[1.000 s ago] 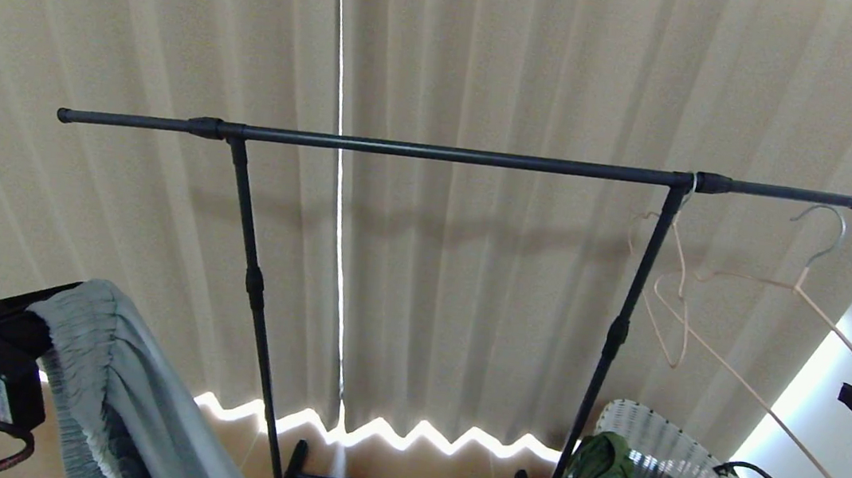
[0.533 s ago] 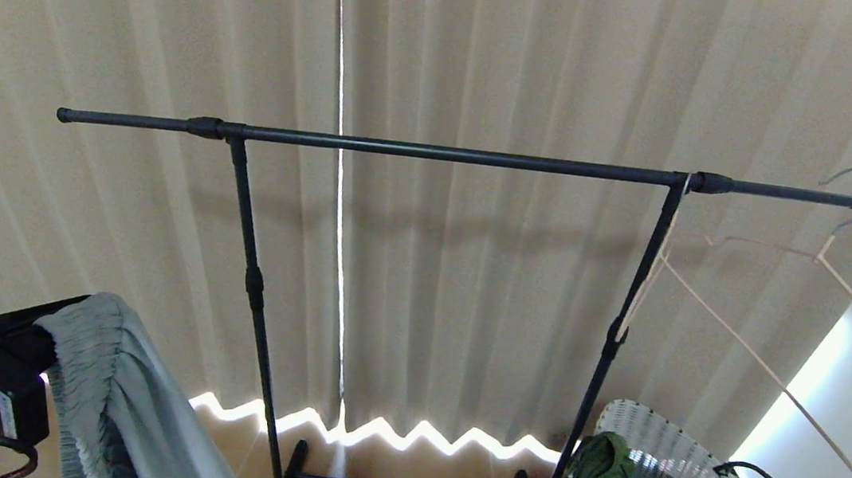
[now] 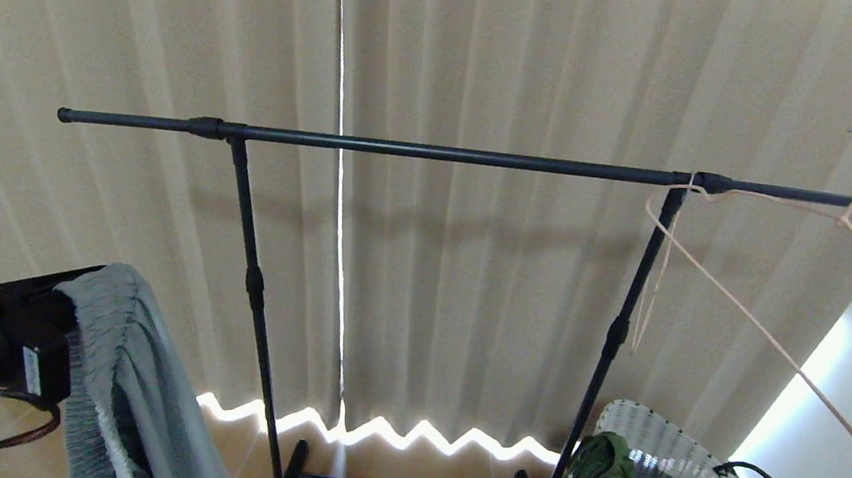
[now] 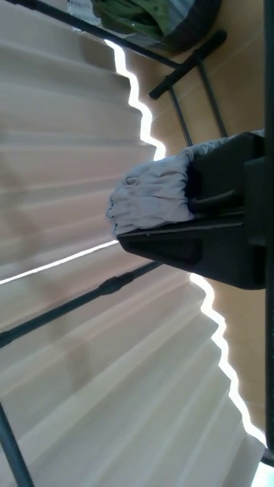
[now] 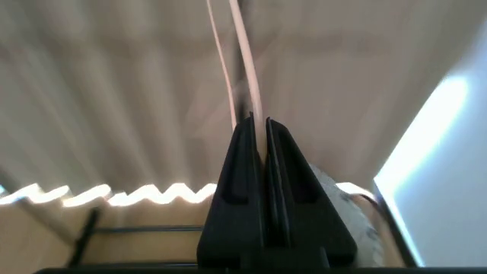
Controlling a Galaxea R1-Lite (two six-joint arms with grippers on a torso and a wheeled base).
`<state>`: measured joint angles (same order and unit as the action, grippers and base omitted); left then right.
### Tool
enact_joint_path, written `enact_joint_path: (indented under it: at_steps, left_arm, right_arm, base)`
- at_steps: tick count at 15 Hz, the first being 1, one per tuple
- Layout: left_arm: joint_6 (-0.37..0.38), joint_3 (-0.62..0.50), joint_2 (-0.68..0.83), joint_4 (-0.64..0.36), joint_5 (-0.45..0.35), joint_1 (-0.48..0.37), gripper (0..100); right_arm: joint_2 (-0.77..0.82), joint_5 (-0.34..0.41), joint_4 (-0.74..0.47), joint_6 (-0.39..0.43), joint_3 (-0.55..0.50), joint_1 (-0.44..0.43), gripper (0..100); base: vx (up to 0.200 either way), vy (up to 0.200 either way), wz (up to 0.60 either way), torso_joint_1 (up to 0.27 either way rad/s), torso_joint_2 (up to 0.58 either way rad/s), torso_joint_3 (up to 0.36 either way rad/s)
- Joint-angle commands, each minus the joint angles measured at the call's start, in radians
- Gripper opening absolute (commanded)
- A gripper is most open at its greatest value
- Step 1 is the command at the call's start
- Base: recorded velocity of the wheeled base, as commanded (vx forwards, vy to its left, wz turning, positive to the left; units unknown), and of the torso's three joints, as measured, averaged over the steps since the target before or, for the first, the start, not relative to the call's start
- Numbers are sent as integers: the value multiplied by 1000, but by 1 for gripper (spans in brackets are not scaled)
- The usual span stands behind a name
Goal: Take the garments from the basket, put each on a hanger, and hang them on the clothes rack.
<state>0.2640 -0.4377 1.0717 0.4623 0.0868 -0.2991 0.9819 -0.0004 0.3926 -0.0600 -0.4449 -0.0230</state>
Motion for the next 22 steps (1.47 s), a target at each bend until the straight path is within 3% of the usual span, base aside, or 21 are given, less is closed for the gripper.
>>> enact_joint_path:
  at_steps: [1,4,9,15,22]
  left_arm:
    - [-2,-92,109,-2,5,-2,0]
    - [-5,-214,240,-8,30,0,0]
    - [-12,-355,406,-5,152,-8,0]
    - [-149,-512,539,-5,212,-52,0]
    - [-215,-536,562,-2,246,-63,0]
  right_arm:
    - [34,68,0,-1,-9,-63,0]
    - [126,89,15,-7,-20,-193,0]
    - [325,82,215,-18,-23,-393,0]
    - [434,17,313,-123,-23,-609,0]
    - [435,8,313,-146,-17,-703,0]
  base:
    - [0,0,0,0,0,0]
    - [0,0,0,0,0,0]
    - [0,0,0,0,0,0]
    - [0,0,0,0,0,0]
    - [0,0,0,0,0,0]
